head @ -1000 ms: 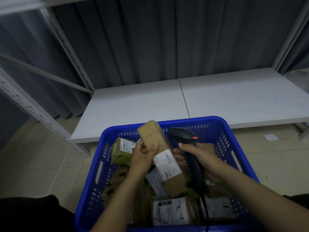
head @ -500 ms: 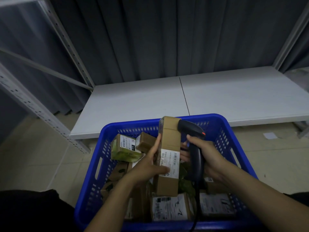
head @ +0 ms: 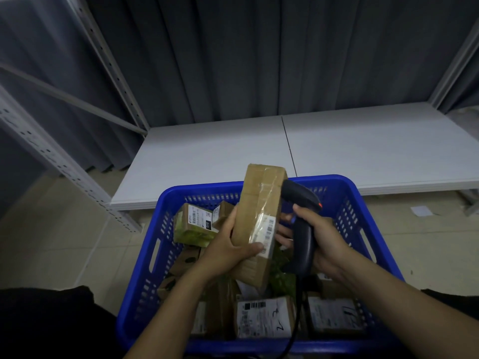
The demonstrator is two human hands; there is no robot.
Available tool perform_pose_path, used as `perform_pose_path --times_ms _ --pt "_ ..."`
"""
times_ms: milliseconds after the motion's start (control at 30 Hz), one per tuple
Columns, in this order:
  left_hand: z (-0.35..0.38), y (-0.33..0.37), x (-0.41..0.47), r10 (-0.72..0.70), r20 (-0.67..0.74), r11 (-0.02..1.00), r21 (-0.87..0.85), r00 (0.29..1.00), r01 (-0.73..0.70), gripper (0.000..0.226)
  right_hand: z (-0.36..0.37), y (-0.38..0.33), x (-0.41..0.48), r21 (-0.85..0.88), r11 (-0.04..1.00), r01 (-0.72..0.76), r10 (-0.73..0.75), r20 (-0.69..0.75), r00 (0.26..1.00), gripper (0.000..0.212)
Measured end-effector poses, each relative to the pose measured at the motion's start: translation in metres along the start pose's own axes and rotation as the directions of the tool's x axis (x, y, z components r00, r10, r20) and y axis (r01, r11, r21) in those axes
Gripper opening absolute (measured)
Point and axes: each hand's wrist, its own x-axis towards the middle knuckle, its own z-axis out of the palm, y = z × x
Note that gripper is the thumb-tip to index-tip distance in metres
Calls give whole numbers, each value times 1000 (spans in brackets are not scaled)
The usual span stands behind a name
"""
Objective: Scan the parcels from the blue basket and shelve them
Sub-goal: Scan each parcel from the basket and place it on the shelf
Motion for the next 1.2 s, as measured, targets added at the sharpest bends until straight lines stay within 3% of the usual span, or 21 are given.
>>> perform_pose_path --times_ms 100,200,267,333,433,500,600,733,1100,1200 --pt "-8 -6 -1 -53 50 990 -128 997 59 95 0 -4 -2 -43 999 9 -9 20 1000 40" --pt "-27 -11 3 -97 -45 987 -135 994 90 82 4 -6 -4 -342 936 86 -97 -17 995 27" --pt "-46 -16 6 -105 -108 994 -8 989 105 77 6 -6 -6 -676 722 151 -197 9 980 21" --pt "-66 -25 9 -123 -151 982 124 981 142 79 3 -6 -5 -869 456 189 -239 85 967 25" --pt "-92 -36 9 -150 -238 974 130 960 185 78 -3 -4 0 -980 29 198 -198 189 962 20" --pt "-103 -40 8 -159 -279 974 110 947 196 79 0 -4 -1 -970 -122 213 -129 228 965 17" --pt "-108 -43 7 -153 -297 973 124 943 197 80 6 -2 -6 -956 -115 270 -54 278 959 35" --pt "-107 -43 7 -140 -299 970 151 944 192 80 9 -1 -9 -961 -23 277 11 277 961 33" --pt "-99 -34 4 -99 -286 975 166 953 151 81 9 -6 -12 -947 -20 322 30 321 946 35" --pt "-96 -27 1 -96 -287 977 154 953 145 80 11 -8 -12 -945 -26 326 16 325 945 27"
